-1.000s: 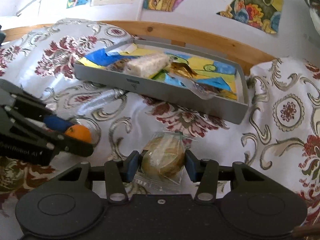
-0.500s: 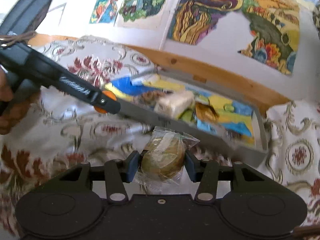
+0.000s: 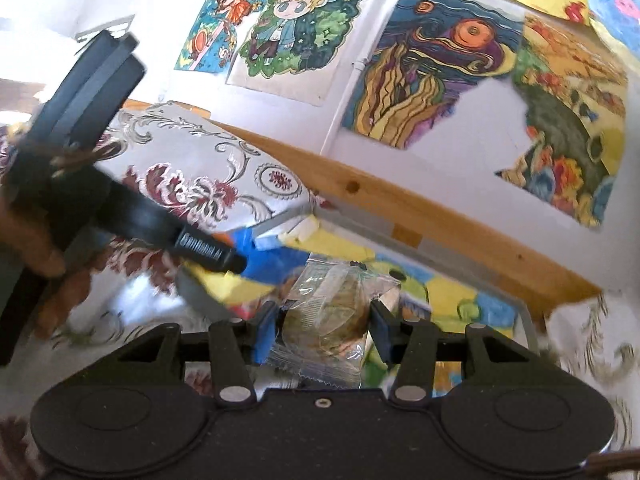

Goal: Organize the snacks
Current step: 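Carry the orange with the left gripper while the right carries the biscuit packet to the tray, then lower the orange and biscuit packet into the grey tray and open both grippers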

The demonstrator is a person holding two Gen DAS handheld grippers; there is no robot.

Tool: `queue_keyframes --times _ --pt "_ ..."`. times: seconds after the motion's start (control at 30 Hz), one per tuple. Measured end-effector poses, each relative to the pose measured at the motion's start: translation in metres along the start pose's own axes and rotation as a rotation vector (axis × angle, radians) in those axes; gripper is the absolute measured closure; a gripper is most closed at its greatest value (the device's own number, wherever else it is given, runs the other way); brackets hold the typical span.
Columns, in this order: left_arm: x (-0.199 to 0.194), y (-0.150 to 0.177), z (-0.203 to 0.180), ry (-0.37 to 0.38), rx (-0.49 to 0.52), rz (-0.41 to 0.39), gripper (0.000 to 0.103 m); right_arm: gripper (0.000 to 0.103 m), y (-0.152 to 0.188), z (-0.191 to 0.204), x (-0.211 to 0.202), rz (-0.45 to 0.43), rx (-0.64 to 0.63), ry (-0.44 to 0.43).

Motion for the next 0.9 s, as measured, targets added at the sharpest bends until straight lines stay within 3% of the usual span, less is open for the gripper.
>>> queue_keyframes --times 0.27,0.7,0.77,0.83,0.9 --pt "0.015 -0.003 0.010 0.031 -0.031 0.009 0.064 0.052 -0.020 -0.003 0.051 0.057 -0.087 0.007" --pt "0.025 -0.001 0.011 0.049 -0.075 0.029 0.063 0.049 -0.005 0.000 0.066 0.123 -0.100 -0.017" --pt "0.024 -0.001 0.013 0.054 -0.093 0.024 0.054 0.046 -0.004 0.000 0.065 0.122 -0.098 -0.022" --pt "0.020 -0.001 0.014 0.091 -0.119 0.007 0.038 0.041 -0.005 0.001 0.063 0.115 -0.105 -0.018" --pt "0.016 0.000 0.012 0.099 -0.120 -0.007 0.032 0.035 -0.006 0.000 0.060 0.109 -0.103 -0.019"
Point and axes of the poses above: each gripper's, at about its wrist camera, not at the fingertips, and x roughly the way its jaws point, z to its left, y to its underside, the point moved 1 cm from there along x, roughly the way its jaws point, and after that the axes turned 6 degrees about -y, right-handed, at the moved point
